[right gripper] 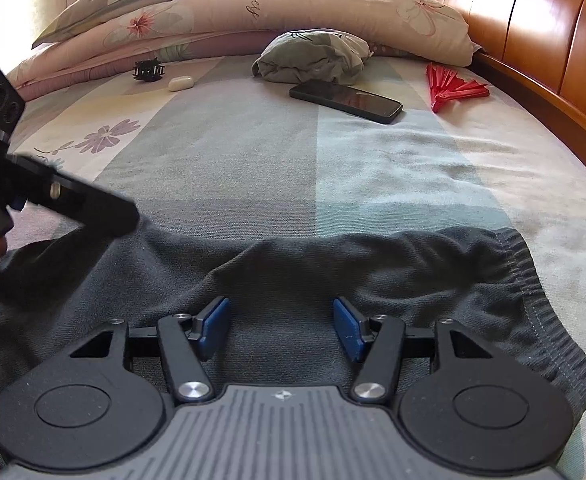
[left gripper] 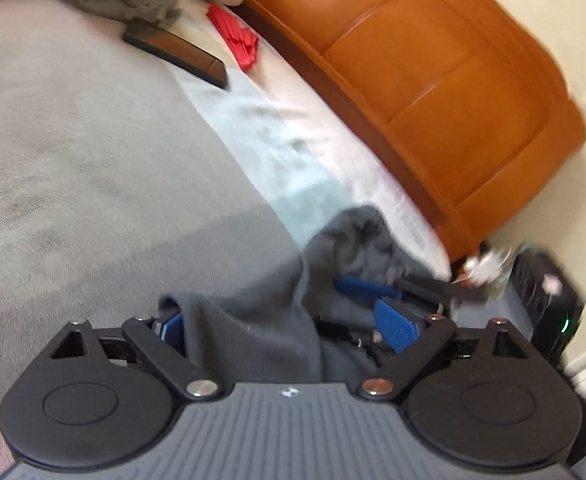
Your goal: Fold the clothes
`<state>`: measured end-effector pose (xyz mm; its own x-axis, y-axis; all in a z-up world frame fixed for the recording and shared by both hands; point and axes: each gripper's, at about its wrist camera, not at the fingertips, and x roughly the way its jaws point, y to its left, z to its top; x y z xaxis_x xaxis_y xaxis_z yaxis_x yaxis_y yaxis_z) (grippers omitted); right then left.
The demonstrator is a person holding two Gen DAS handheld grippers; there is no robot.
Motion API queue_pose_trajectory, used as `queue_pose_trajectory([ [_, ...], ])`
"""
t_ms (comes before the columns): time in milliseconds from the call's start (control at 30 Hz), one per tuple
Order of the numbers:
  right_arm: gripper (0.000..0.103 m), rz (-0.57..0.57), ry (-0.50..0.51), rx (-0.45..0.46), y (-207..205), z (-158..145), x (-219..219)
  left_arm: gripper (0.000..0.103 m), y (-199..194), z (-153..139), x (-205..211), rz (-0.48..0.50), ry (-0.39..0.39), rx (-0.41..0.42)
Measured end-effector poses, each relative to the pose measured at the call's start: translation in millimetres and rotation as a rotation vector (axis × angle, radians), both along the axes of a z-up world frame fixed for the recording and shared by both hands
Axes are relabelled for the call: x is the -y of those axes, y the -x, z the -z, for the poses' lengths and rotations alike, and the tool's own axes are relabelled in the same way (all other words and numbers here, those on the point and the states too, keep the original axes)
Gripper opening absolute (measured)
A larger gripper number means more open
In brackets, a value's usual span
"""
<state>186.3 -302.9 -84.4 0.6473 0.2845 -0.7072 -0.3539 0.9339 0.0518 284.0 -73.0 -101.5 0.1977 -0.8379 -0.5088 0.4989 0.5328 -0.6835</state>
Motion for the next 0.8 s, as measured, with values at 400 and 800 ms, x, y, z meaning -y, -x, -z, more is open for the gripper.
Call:
queue_pose_trajectory([
  [400,0.066,-0.002,-0.025,0.006,0.5,1.1,2.9,0.093,23.5,-54.4,-42.3,-0.065,-0.137,0.225],
  [800,0.068,0.007,-0.044,0.013,2.9,1.4,3.8,0.095,61.0,-17.5,-5.7,-0.032,-0.749,0.619],
])
